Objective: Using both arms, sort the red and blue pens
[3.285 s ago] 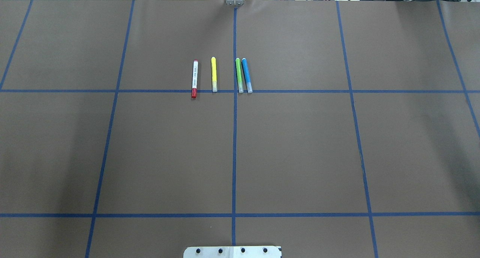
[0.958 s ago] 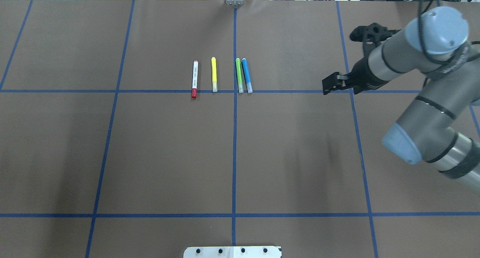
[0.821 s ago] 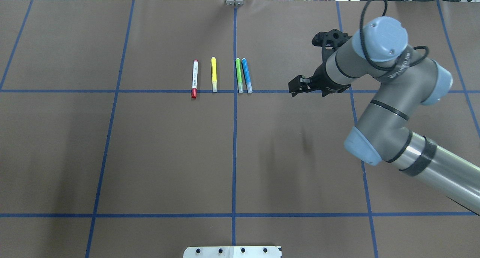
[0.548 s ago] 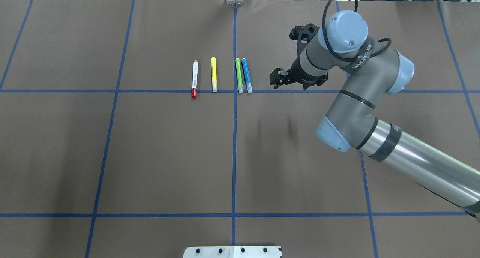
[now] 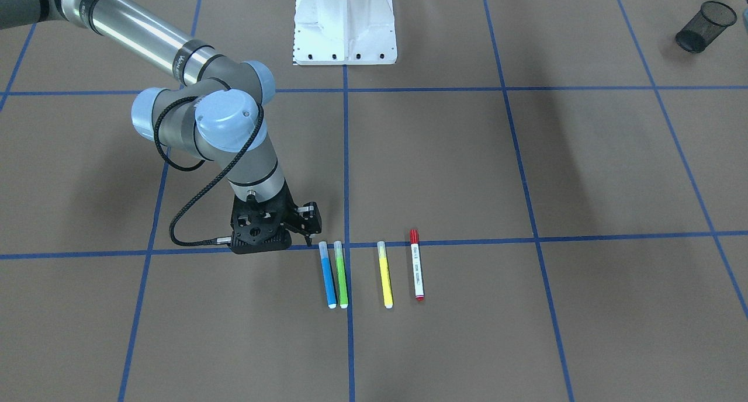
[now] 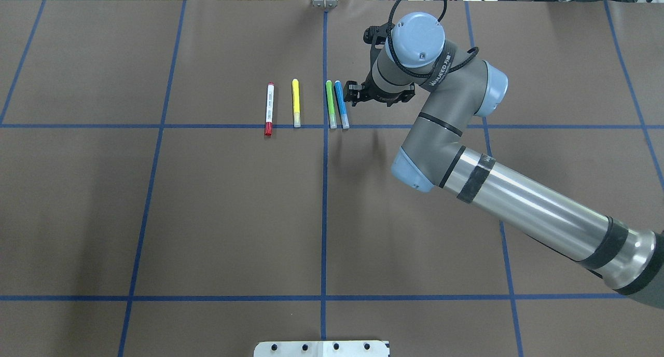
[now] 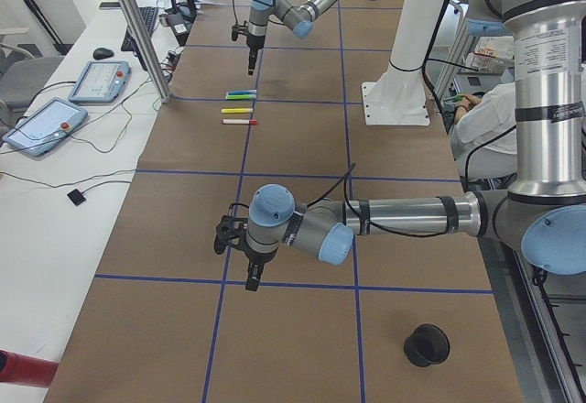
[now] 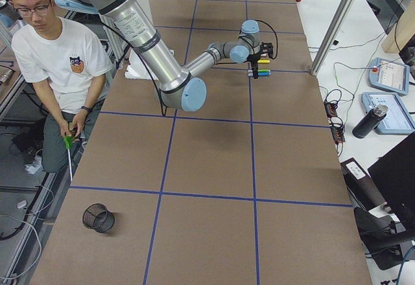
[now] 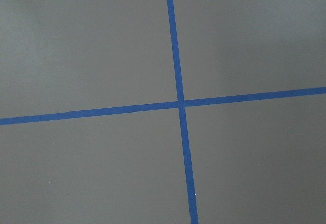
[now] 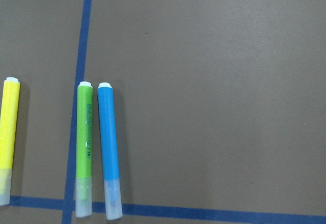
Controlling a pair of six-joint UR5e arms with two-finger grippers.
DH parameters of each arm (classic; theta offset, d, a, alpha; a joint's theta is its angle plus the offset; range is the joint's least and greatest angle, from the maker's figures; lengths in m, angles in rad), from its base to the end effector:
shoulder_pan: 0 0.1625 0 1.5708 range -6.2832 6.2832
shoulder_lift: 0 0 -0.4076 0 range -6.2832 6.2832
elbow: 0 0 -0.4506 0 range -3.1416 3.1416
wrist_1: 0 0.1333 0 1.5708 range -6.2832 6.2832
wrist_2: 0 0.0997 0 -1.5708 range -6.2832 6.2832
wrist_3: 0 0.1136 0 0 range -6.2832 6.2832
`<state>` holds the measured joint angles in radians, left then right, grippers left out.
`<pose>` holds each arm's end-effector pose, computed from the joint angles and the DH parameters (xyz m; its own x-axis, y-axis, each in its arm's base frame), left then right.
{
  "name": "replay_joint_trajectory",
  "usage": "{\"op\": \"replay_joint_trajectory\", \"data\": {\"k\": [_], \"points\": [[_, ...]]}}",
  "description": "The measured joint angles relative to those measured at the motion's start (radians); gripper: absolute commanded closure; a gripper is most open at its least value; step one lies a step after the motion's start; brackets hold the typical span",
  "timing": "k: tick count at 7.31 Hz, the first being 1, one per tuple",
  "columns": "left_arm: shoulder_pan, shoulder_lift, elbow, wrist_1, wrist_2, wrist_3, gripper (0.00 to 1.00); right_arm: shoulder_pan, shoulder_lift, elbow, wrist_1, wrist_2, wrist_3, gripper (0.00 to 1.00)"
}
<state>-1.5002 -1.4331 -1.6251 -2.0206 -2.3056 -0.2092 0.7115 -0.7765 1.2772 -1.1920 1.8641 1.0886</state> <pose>-0.0206 -0.5191 0.6467 0.7211 0.0922 -0.6867 0.0858 0.9716 0.2205 -0.5656 -0.6203 0.2244 0.6394 -0.0348 0.7680 -0.1804 0.9643 0.1940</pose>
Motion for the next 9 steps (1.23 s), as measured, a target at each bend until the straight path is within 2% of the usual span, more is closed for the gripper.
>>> {"op": "replay_joint_trajectory", "data": {"k": [3,6,9], "points": [[0.0,0.002,0.0,-0.001,0.0,0.001,0.0,-0.008,0.093,-0.152,0.073,-0.017,0.054,0.28],[-0.001,0.002,-0.001,-0.001,0.0,0.001,0.0,-0.021,0.117,-0.198,0.08,-0.018,0.058,0.34],[0.0,0.002,-0.002,-0.001,0.0,0.001,0.0,-0.037,0.122,-0.229,0.096,-0.026,0.049,0.43]]}}
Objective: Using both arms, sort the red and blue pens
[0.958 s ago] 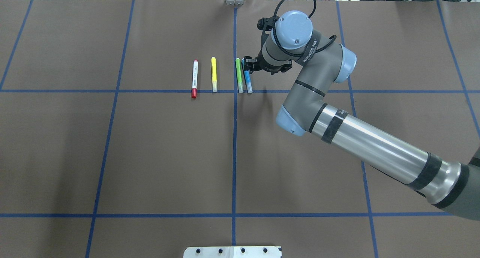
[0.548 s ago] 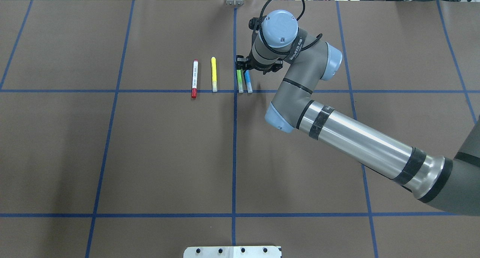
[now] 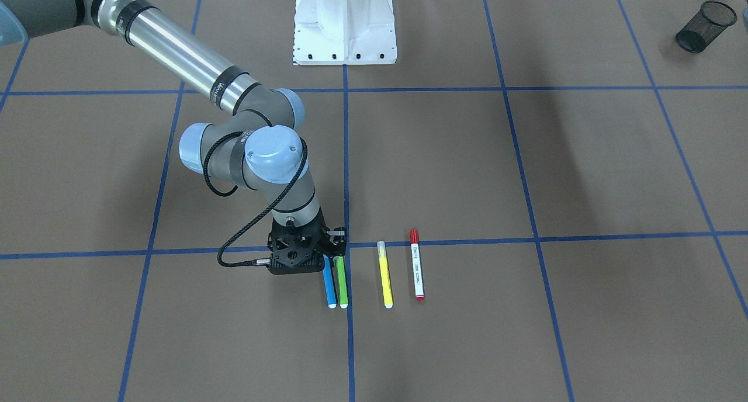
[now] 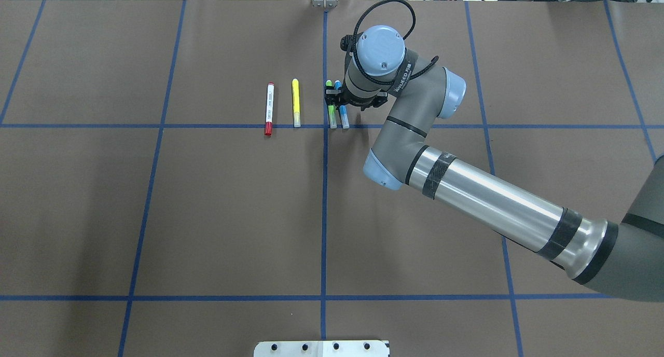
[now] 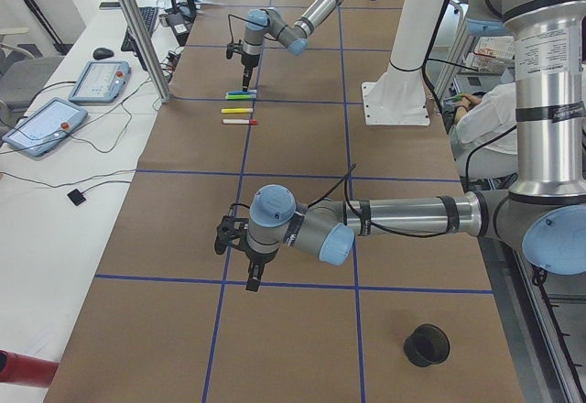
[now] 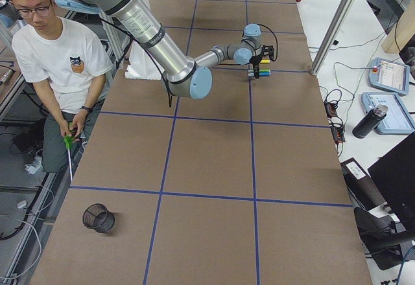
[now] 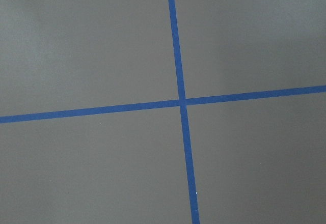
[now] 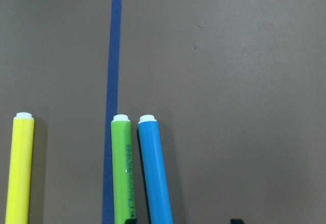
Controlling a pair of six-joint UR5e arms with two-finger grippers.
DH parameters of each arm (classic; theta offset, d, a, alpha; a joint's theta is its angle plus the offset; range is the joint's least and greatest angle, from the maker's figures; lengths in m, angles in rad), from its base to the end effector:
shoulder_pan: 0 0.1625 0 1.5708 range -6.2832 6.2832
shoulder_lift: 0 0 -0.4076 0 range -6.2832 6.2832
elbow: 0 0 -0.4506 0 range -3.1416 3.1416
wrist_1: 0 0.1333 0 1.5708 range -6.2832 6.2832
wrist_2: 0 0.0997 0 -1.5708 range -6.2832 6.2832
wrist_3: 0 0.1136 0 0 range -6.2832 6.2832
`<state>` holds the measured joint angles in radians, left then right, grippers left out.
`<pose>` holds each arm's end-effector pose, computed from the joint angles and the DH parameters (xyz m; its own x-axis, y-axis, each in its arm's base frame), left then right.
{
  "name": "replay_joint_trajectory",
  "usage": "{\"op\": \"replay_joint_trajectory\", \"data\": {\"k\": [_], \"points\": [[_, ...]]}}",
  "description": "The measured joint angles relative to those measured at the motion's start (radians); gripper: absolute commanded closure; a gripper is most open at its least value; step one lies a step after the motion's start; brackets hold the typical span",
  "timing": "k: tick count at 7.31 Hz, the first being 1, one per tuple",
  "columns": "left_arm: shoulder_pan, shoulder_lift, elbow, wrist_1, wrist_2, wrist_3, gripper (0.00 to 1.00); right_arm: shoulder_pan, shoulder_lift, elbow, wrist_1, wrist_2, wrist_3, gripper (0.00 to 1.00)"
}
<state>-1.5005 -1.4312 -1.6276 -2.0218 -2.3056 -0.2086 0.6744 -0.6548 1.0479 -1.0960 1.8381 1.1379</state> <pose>-0.0208 -0.5184 0.6461 0.7211 0.0938 -0.6865 0.0856 0.9711 0.2226 -0.6288 -0.6349 0.2329 0.6450 -0.0024 0.7642 -0.1920 0.9674 0.1651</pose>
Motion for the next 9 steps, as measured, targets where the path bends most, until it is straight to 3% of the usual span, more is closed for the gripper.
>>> {"op": "replay_joint_trajectory", "data": {"k": [7,8,9], "points": [[-0.001,0.005,-0.004,0.0,-0.002,0.0,0.0,-0.021,0.008,-0.014,0.002,-0.039,-0.068,0.51],[-0.001,0.006,-0.004,0.0,-0.002,0.0,0.0,-0.022,0.007,-0.016,0.002,-0.041,-0.071,0.55],[-0.001,0.006,-0.005,0.0,-0.002,0.0,0.0,-0.022,0.007,-0.019,0.002,-0.042,-0.071,0.67]]}}
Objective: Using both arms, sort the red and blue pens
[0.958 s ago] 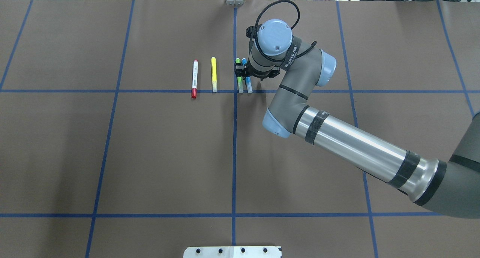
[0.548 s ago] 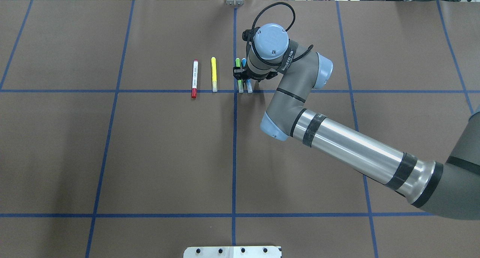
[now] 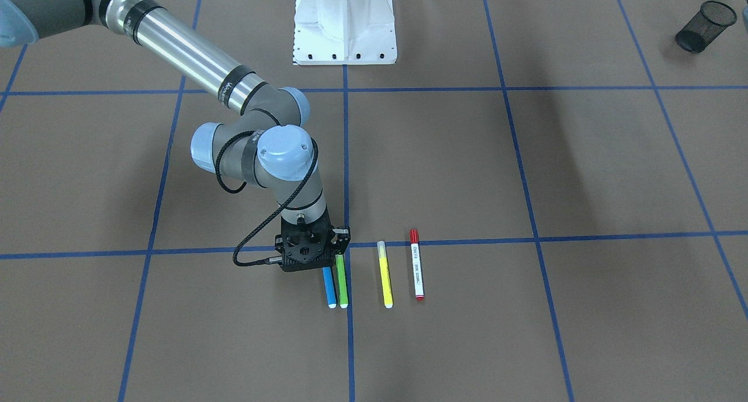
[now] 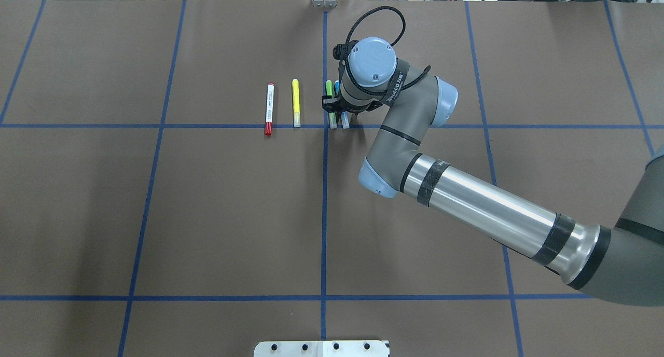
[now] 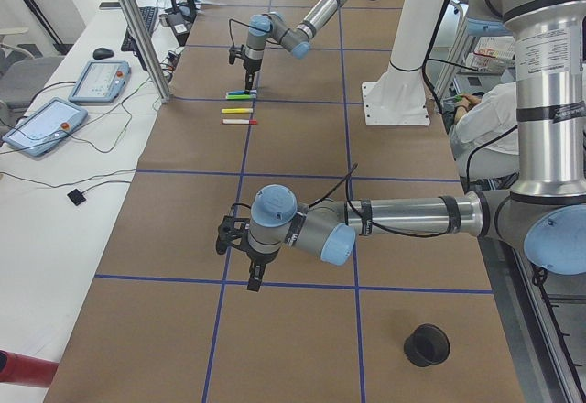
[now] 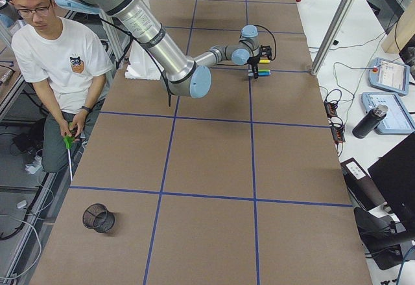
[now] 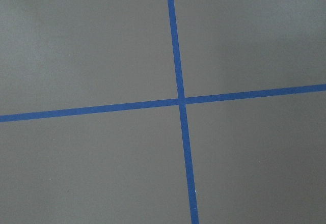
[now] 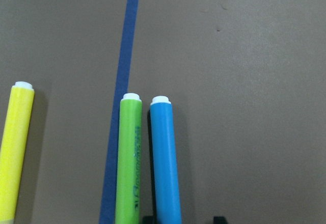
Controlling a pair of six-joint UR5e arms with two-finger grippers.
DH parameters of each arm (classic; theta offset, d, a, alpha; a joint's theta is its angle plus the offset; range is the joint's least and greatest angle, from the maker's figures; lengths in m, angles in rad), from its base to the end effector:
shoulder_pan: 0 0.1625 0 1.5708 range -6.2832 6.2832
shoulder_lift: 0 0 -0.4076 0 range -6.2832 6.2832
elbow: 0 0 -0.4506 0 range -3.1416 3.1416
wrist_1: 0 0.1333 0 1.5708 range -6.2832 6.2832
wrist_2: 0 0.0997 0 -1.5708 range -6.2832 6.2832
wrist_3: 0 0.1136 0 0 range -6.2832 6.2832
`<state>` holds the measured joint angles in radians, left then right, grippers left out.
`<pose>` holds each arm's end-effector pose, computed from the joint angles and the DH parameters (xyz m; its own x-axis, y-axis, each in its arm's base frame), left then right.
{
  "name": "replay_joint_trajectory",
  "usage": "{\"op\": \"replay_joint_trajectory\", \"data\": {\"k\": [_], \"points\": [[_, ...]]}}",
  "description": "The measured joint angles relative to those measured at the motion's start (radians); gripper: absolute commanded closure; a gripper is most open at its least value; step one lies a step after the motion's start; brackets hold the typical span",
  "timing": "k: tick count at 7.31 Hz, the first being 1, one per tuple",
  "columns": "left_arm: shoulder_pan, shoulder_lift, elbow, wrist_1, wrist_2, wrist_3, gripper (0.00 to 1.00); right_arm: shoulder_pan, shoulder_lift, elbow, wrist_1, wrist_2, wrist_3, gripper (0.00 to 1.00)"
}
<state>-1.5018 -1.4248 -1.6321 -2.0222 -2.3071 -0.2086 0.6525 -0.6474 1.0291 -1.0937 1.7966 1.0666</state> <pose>-0.0215 -0.5156 0.6467 0.7203 0.0921 -0.6876 0.0867 0.9714 0.2209 -0.6435 -0.6275 0.2373 0.6754 -0.0765 0.7335 -0.1494 0.9598 0.2377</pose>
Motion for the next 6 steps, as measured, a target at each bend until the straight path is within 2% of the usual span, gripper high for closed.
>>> {"op": "replay_joint_trajectory", "data": {"k": [1,2,3,6], "points": [[0.0,0.001,0.0,0.0,0.0,0.0,0.0,0.0,0.0,-0.002,0.0,0.0,0.0,0.77],[0.0,0.001,0.001,0.0,0.0,0.0,0.0,0.0,0.0,-0.003,0.0,0.0,0.0,0.91],[0.0,0.001,0.001,0.0,0.0,0.001,0.0,0.0,0.0,-0.004,0.0,0.0,0.0,1.0],[-0.001,0.001,0.0,0.0,0.0,0.001,0.0,0.001,0.0,-0.004,0.0,0.0,0.0,1.0]]}}
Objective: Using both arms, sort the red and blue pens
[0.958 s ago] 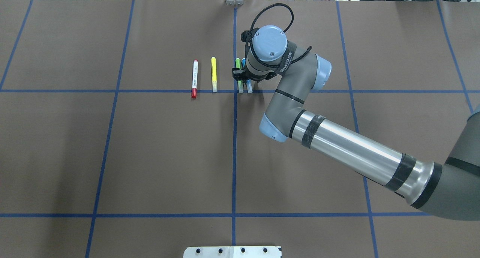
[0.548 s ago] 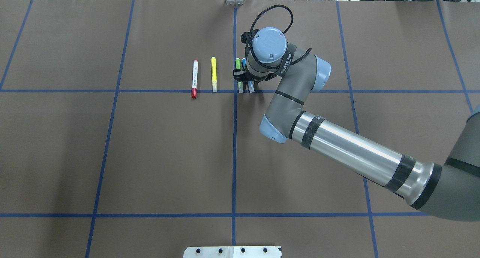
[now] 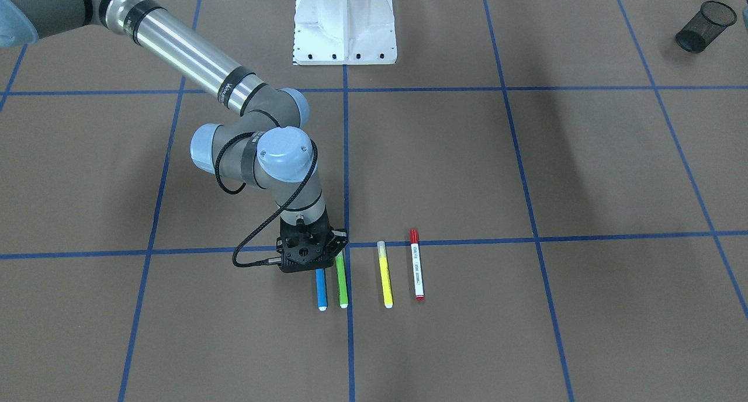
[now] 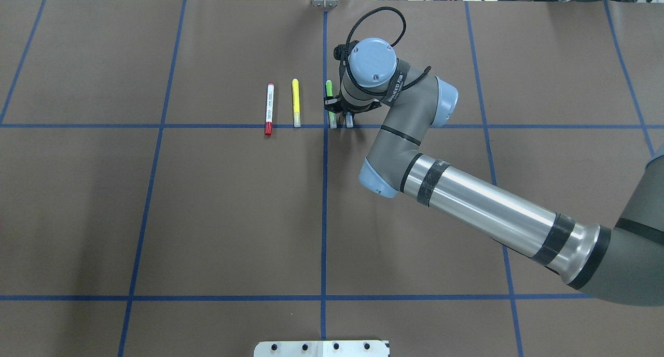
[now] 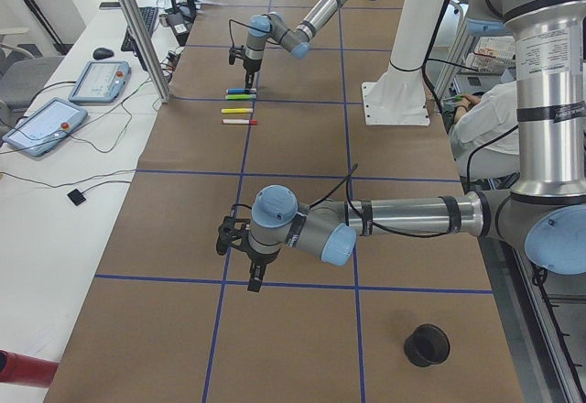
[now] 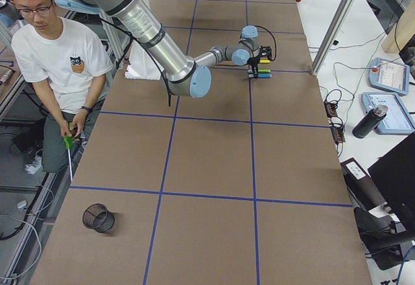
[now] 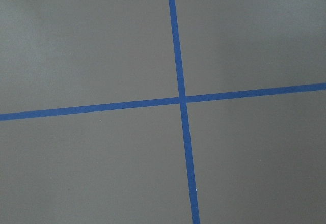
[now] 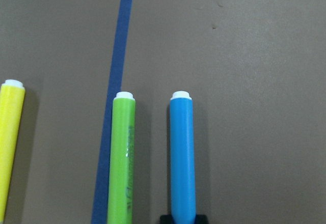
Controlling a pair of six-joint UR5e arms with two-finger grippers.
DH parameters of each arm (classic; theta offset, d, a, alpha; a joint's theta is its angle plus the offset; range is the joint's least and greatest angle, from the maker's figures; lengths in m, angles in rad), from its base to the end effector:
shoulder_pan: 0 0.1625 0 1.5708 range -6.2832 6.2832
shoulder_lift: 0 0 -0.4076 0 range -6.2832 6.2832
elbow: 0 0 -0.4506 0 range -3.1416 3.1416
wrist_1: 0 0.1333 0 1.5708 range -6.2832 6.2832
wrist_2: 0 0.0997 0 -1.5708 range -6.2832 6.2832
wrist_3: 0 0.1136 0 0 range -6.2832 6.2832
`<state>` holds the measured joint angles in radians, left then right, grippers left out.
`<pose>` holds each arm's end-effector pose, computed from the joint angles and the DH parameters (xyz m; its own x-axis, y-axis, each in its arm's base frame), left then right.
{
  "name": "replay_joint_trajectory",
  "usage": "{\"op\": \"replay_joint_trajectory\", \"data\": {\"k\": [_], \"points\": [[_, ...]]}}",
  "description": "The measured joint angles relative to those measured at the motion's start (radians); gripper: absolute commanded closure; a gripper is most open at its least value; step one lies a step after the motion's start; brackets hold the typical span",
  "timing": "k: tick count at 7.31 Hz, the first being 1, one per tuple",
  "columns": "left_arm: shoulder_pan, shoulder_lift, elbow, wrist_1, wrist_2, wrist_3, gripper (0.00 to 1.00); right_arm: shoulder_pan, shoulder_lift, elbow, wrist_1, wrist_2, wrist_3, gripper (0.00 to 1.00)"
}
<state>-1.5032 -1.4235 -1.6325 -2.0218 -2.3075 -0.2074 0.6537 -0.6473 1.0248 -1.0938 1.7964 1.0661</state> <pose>-0.0222 -0.5150 0.6472 0.7203 0.0915 -0.6876 0.0871 0.9715 0.2205 -0.6433 -0.6287 0.2397 0.6781 -0.0742 0.7312 -0.1495 0.9601 0.2361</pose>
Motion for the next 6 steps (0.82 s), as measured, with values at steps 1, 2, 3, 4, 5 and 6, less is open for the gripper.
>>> {"op": "replay_joint_trajectory", "data": {"k": [1,2,3,4,5,6], "points": [[0.0,-0.001,-0.001,0.0,0.0,-0.001,0.0,0.006,0.0,0.006,0.0,0.0,0.0,1.0],[0.0,-0.006,-0.001,0.0,0.0,-0.005,0.0,0.019,-0.001,0.025,-0.002,0.0,0.0,1.0],[0.001,-0.018,-0.001,0.0,0.0,-0.021,0.0,0.036,-0.015,0.068,-0.005,0.001,0.001,1.0],[0.002,-0.042,0.0,0.0,0.0,-0.055,0.0,0.048,-0.056,0.134,-0.008,0.001,0.003,1.0],[0.004,-0.073,0.001,0.002,-0.001,-0.09,0.0,0.059,-0.108,0.203,-0.009,0.0,0.005,1.0],[0.019,-0.111,0.003,0.003,-0.001,-0.13,0.01,0.071,-0.166,0.27,-0.01,-0.001,0.004,1.0]]}}
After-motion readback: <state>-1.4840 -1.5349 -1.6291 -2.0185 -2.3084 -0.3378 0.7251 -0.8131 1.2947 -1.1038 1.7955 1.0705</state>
